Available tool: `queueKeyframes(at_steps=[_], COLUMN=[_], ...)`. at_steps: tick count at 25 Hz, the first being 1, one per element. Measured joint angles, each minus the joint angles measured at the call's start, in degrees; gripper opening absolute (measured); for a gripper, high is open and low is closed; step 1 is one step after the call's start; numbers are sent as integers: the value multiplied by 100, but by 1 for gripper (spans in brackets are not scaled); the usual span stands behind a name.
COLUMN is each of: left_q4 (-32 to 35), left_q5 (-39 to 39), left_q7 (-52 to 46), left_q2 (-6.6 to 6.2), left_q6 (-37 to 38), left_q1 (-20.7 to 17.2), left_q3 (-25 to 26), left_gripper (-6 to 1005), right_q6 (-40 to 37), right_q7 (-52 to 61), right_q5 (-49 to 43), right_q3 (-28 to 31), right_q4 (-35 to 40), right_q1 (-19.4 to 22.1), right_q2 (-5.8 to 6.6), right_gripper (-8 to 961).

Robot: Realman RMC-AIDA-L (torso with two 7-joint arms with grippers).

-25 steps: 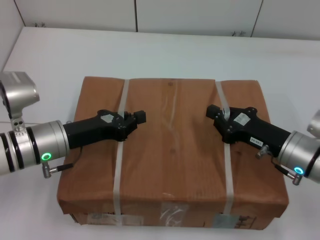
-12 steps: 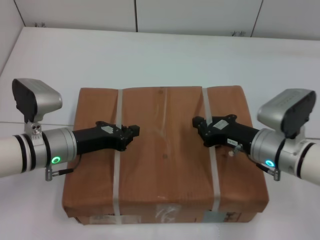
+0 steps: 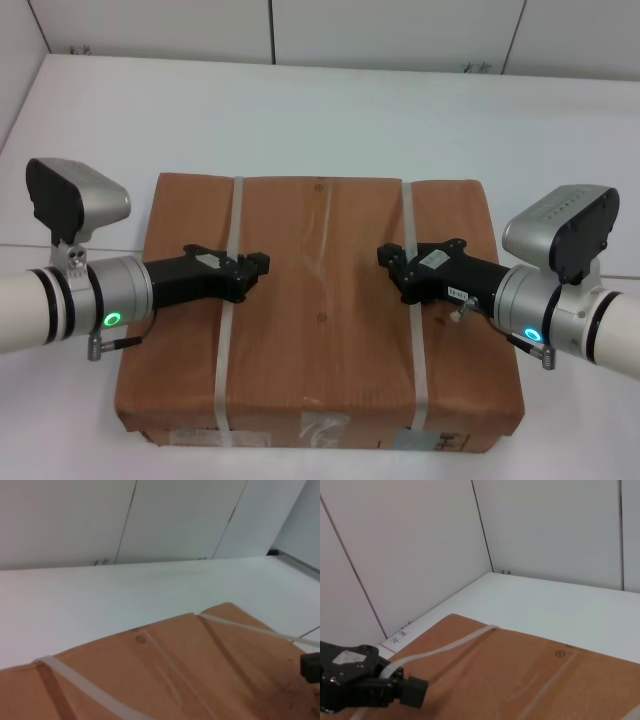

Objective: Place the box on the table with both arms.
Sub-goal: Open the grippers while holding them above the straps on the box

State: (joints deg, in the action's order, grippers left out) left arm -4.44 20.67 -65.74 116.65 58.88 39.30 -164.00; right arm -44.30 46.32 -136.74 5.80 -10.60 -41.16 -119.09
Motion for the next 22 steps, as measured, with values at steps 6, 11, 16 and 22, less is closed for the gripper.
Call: queueKeyframes(at_steps=[6, 11, 16, 22], left_q4=[126, 136, 137, 106], left_q5=[-11, 27, 36, 138], left_q7=[6, 73, 223, 351], left_q2=[17, 17, 15, 7], left_q6=[-256, -272, -288, -358], left_q1=[0, -3, -48, -64], left_q3=[0, 41, 52, 70], left_gripper=[67, 248, 359, 543], right_q6=[-12, -77, -68, -81], right_q7=[-8, -59, -68, -71], right_q5=[-2, 38, 54, 66], right_q3=[5, 123, 393, 507], right_q4=[14, 43, 50, 110], right_q1=[32, 155, 287, 390], right_q2=[0, 0, -1, -1], right_gripper=[62, 180, 465, 642])
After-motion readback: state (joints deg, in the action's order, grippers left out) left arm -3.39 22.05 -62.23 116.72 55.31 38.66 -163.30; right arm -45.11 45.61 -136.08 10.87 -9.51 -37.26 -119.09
